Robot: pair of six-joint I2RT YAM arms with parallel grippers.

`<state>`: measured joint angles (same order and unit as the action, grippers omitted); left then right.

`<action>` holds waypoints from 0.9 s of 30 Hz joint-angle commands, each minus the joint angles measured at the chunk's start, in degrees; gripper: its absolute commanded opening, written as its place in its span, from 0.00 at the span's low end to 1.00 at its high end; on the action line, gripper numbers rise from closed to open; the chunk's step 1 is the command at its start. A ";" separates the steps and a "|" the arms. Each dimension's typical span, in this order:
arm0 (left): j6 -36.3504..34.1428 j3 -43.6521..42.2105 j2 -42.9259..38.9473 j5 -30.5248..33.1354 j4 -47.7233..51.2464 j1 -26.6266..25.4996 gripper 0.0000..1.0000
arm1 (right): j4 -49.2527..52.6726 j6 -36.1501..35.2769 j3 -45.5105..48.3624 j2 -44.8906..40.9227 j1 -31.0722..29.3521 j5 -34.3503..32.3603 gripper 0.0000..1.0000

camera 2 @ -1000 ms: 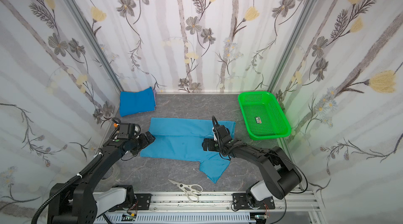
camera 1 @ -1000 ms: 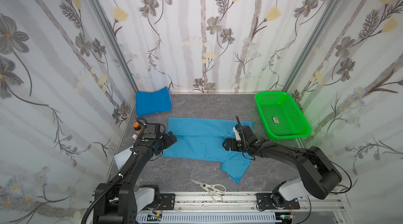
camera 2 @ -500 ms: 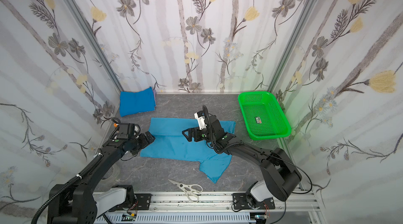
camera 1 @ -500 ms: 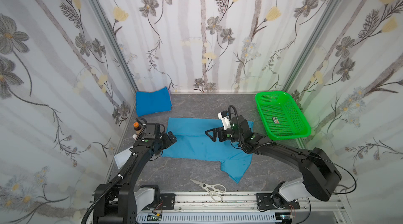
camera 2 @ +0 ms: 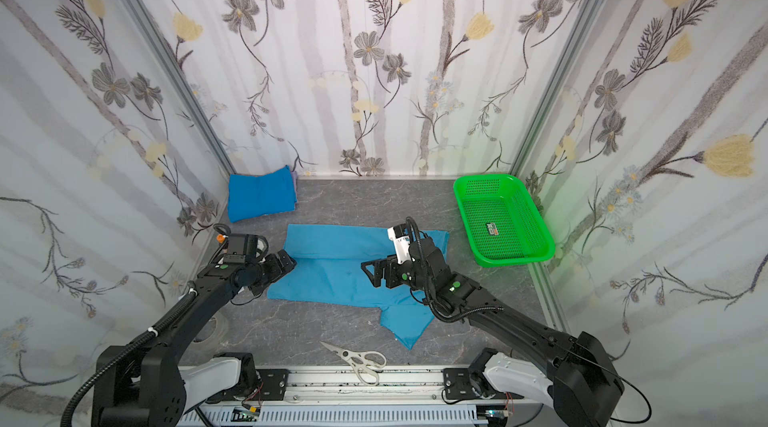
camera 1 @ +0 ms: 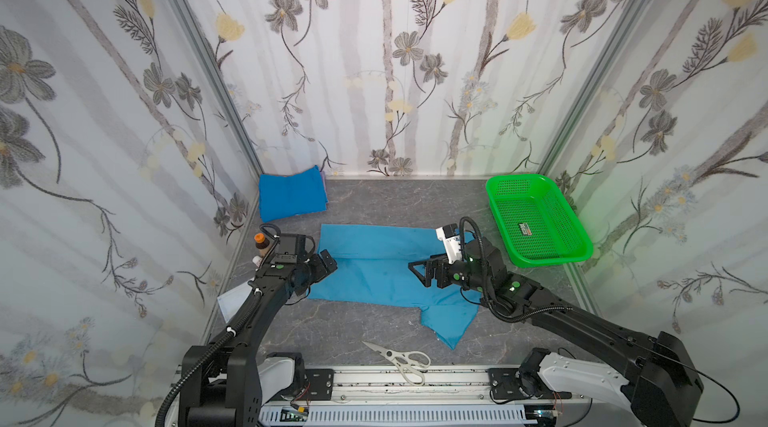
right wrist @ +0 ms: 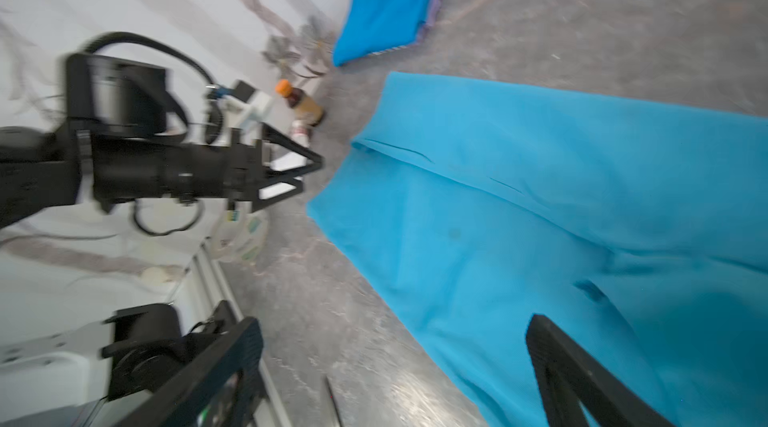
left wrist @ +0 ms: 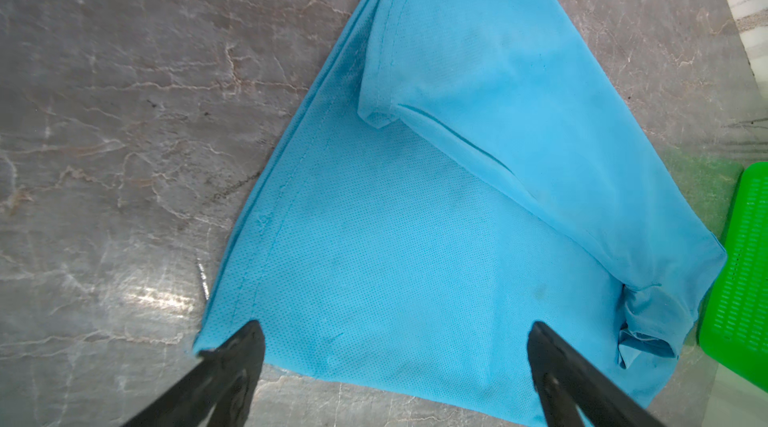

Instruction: Fold and stack the t-shirts

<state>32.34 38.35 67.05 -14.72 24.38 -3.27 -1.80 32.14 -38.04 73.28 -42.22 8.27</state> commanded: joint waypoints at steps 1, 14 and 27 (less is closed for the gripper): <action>0.23 0.06 0.03 -0.37 -0.88 0.08 1.00 | 5.91 3.08 1.38 2.73 3.17 -7.41 0.91; 0.10 -0.14 -0.57 0.05 -0.87 0.10 1.00 | 9.42 -1.03 -4.23 24.87 6.81 -11.96 0.46; 0.18 0.29 0.55 -0.57 -1.62 0.54 1.00 | 13.12 -2.59 -6.64 27.40 6.05 -15.57 0.36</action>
<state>32.34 38.26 67.46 -15.14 23.79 -2.83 11.27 29.85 -44.60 100.25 -35.97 -5.87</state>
